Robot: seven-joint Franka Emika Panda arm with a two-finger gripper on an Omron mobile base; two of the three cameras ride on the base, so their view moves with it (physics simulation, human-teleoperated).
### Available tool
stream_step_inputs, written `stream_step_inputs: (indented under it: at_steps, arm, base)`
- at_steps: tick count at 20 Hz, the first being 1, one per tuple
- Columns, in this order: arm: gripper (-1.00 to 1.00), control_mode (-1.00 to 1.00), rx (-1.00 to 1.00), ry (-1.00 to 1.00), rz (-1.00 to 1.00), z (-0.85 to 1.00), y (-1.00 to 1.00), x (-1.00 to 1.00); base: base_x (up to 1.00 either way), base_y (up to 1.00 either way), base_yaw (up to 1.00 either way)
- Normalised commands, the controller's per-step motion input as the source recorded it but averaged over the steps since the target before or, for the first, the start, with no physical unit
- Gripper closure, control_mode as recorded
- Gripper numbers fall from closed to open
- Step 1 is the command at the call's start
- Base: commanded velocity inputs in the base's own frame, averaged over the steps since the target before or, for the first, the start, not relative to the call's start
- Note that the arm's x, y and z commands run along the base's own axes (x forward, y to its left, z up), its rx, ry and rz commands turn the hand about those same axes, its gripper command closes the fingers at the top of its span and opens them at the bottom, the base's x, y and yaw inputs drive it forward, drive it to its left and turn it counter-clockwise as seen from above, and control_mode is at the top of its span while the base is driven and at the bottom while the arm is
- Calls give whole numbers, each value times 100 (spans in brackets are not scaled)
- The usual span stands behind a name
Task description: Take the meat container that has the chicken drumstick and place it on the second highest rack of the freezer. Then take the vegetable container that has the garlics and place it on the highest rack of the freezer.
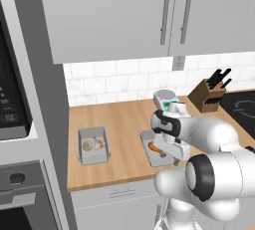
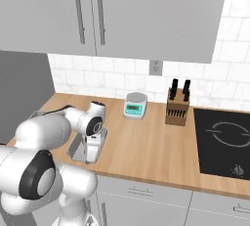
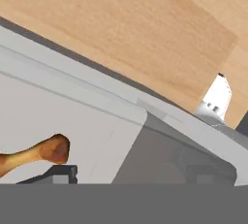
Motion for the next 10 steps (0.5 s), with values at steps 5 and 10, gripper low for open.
stream_step_inputs:
  at_steps: [5, 10]
  arm:
    - [100, -100, 0, 0, -7, -23, 20, -2]
    - [100, -100, 0, -2, 0, 0, 0, -4]
  base:
    - [0, 0, 0]
    - [0, 0, 0]
